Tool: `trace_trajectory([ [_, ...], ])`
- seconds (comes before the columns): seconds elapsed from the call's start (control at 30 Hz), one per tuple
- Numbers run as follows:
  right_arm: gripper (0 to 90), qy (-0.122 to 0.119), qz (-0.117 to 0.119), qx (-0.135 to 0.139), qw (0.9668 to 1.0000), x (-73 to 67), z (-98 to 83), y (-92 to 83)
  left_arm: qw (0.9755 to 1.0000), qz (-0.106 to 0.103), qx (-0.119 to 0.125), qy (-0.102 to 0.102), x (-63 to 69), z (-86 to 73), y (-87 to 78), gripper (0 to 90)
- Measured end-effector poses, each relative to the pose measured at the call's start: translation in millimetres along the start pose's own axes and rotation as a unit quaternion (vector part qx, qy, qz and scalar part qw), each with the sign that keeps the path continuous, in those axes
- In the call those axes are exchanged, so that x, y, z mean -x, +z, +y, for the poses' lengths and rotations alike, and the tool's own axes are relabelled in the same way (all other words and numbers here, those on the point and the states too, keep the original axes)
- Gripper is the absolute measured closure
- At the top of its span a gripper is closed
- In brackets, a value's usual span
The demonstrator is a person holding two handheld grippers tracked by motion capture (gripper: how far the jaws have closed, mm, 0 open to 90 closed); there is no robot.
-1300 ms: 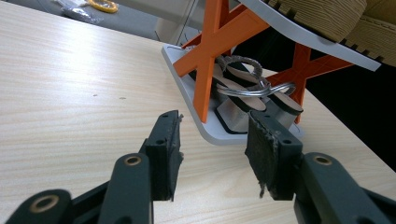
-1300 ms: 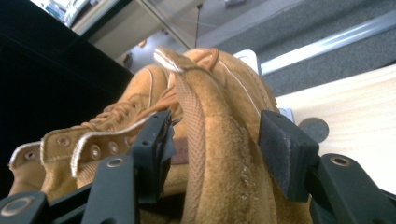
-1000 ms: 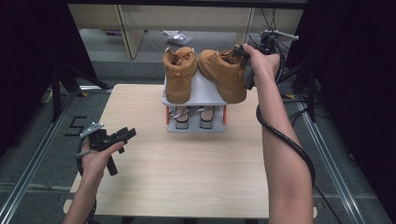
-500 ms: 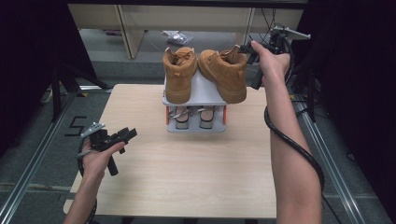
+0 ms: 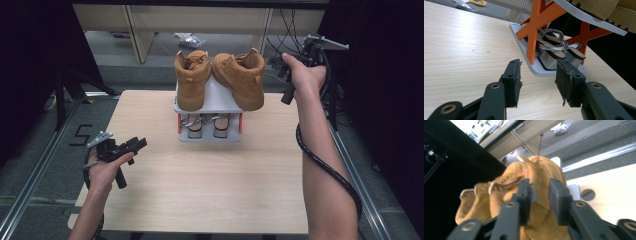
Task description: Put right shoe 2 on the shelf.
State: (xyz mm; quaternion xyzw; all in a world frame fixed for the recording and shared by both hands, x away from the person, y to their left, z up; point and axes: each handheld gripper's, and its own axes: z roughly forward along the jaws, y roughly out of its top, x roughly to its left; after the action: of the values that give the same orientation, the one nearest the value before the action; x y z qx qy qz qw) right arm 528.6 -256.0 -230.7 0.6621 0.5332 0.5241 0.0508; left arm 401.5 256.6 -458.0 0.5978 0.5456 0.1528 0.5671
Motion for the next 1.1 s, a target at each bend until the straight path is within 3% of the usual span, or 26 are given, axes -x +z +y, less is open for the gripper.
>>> trace_trajectory([
  [0.13,85.2,-0.011,-0.012,-0.029,0.9994,16.3,-7.4,0.2,1.0,0.0,-0.001,0.0,0.1,-0.2,0.0,54.2],
  [0.2,88.6,-0.002,-0.016,-0.044,0.9989,24.0,-13.1,2.8,1.0,0.0,0.0,0.0,0.1,-0.1,0.0,54.2],
  [0.3,90.0,-0.008,-0.027,-0.063,0.9976,38.3,-23.9,8.6,1.0,0.0,-0.001,-0.001,0.1,-0.3,-0.1,54.2],
  [0.33,90.0,0.008,-0.024,-0.072,0.9971,40.7,-28.9,10.6,1.0,0.0,0.0,-0.001,0.0,-0.4,-0.1,54.2],
  [0.37,90.0,0.001,-0.028,-0.079,0.9964,45.6,-33.4,12.5,1.0,0.0,-0.001,0.0,-0.4,-0.3,-0.1,54.2],
  [0.47,90.0,0.012,-0.026,-0.093,0.9953,53.5,-47.0,17.5,1.0,0.002,-0.002,0.0,-0.8,-0.4,-0.1,54.1],
  [0.5,90.0,-0.003,-0.03,-0.093,0.9953,57.7,-50.9,18.8,1.0,0.002,-0.002,-0.001,-0.5,-0.6,-0.1,54.2],
  [0.53,90.0,0.005,-0.028,-0.097,0.9949,59.9,-55.6,20.5,1.0,0.003,-0.003,-0.002,-0.4,-0.7,-0.2,54.2],
  [0.67,90.0,0.009,-0.031,-0.116,0.9928,63.3,-66.2,22.2,1.0,0.003,-0.003,-0.001,0.0,-1.0,0.2,54.1],
  [0.7,90.0,-0.005,-0.04,-0.122,0.9918,64.5,-67.5,22.4,1.0,0.003,-0.003,-0.001,0.1,-1.1,0.3,54.2],
  [0.73,90.0,0.006,-0.019,-0.118,0.9928,65.1,-70.1,23.6,1.0,0.001,-0.003,0.001,-0.1,-1.1,0.4,54.1],
  [0.77,90.0,0.006,-0.029,-0.123,0.992,64.9,-71.0,24.3,1.0,0.002,-0.003,0.001,0.0,-1.1,0.3,54.2],
  [0.8,90.0,0.006,-0.016,-0.12,0.9927,66.8,-72.8,25.5,1.0,0.001,-0.003,0.001,0.0,-1.1,0.2,54.2],
  [0.83,90.0,-0.004,-0.031,-0.124,0.9918,67.2,-73.1,25.8,1.0,0.002,-0.003,0.0,0.1,-1.1,0.1,54.2],
  [0.9,90.0,0.005,-0.027,-0.126,0.9917,67.3,-75.0,28.1,1.0,0.002,-0.002,-0.001,-0.1,-1.0,-0.1,54.2],
  [0.93,90.0,-0.006,-0.03,-0.127,0.9914,68.4,-75.3,28.8,1.0,0.003,-0.003,-0.001,-0.3,-0.9,-0.2,54.2],
  [0.97,90.0,0.008,-0.024,-0.132,0.9909,67.0,-76.6,29.6,1.0,0.003,-0.003,-0.001,-0.4,-0.9,-0.2,54.1],
  [1.1,90.0,0.0,-0.032,-0.127,0.9914,66.6,-77.7,30.5,1.0,0.003,-0.004,-0.001,-0.4,-1.2,0.4,54.2],
])
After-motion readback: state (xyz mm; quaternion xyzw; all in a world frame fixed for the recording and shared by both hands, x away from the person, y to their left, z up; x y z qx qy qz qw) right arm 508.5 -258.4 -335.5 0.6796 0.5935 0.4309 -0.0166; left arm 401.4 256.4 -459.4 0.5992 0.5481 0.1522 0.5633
